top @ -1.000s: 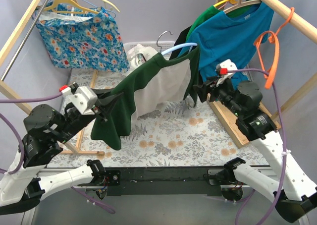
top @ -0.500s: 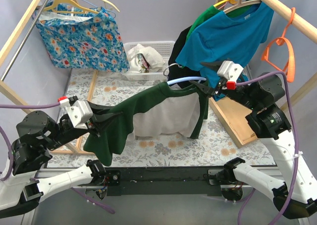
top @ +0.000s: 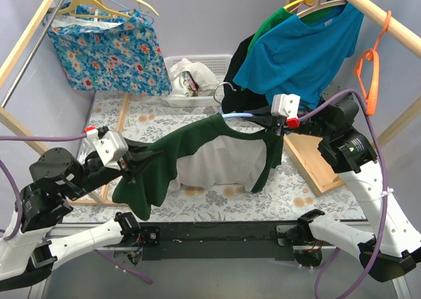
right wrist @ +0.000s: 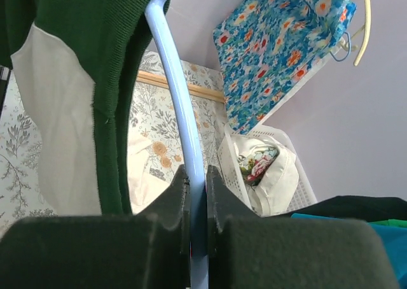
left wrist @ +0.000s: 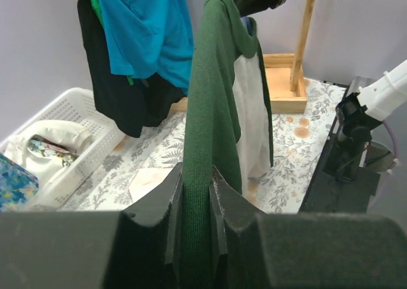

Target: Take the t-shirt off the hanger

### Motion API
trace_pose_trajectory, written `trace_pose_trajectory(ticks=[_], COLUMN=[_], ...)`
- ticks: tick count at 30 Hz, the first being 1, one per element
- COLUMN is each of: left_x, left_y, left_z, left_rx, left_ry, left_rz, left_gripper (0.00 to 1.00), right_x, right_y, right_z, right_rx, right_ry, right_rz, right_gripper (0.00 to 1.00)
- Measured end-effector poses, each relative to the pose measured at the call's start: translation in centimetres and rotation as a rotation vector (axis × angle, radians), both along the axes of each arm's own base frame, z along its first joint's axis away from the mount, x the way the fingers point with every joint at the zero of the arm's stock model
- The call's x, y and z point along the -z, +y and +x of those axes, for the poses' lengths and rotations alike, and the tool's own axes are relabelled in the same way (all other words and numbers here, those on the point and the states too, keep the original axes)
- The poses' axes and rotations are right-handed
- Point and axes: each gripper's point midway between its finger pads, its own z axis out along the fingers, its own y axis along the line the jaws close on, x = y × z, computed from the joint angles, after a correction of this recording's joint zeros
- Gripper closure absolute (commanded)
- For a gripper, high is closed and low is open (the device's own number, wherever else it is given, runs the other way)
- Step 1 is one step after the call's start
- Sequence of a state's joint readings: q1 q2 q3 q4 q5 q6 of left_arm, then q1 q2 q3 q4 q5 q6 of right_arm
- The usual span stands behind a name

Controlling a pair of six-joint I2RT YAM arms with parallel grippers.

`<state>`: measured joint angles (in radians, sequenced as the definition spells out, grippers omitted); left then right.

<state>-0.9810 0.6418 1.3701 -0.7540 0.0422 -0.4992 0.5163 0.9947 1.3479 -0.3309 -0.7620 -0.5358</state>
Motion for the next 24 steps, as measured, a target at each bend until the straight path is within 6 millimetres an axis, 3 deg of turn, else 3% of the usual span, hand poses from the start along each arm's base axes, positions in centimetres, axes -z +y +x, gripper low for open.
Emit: trace_pose_trajectory(ticks=[1, 3, 4, 5, 6, 12, 15, 19, 24], left_x=[0.1, 0.5, 0.8, 0.9, 1.0, 2.3, 0.6, -3.5, -5.6], left_y=[0.1, 0.1, 0.1, 0.1, 0.1, 1.6, 2.8, 4.7, 3.8], left_z=[0.0, 0.0, 0.2, 0.5, 0.8, 3.3, 3.7, 4.0, 6.0], left_rx=[-0.005, -0.009, -0.021, -0.035, -0.051, -0.219, -0.272, -0.339, -0.411], left_ry=[0.009, 0.021, 0.029, 0.024, 0.020, 0.009, -0.038, -0.101, -0.084], left_rz=[-0.008, -0.019, -0.025, -0.031, -0.041, -0.105, -0.206, -0.376, -0.456], left_gripper=[1.00, 0.60, 0.50, 0.30, 0.25, 0.15, 0.14, 0.13, 0.12], right_x=[0.0, 0.1, 0.1, 0.3, 0.8, 2.4, 2.8, 4.2, 5.6], right_y=[0.0, -0.1, -0.2, -0.4, -0.6, -0.7, -0.5, 0.6, 1.6], right_z=[-0.1, -0.2, -0.2, -0.1, 0.1, 0.4, 0.4, 0.7, 0.6], right_rx=[-0.006, -0.004, 0.003, 0.015, 0.035, 0.063, 0.053, 0.014, 0.002], right_ry=[-0.017, -0.036, -0.037, -0.035, -0.009, 0.064, 0.104, 0.181, 0.237], right_rz=[-0.002, -0.001, -0.003, -0.004, -0.012, -0.031, -0.032, -0.053, -0.083], right_gripper=[0.99, 0.99, 0.99, 0.99, 0.99, 0.99, 0.99, 0.99, 0.99])
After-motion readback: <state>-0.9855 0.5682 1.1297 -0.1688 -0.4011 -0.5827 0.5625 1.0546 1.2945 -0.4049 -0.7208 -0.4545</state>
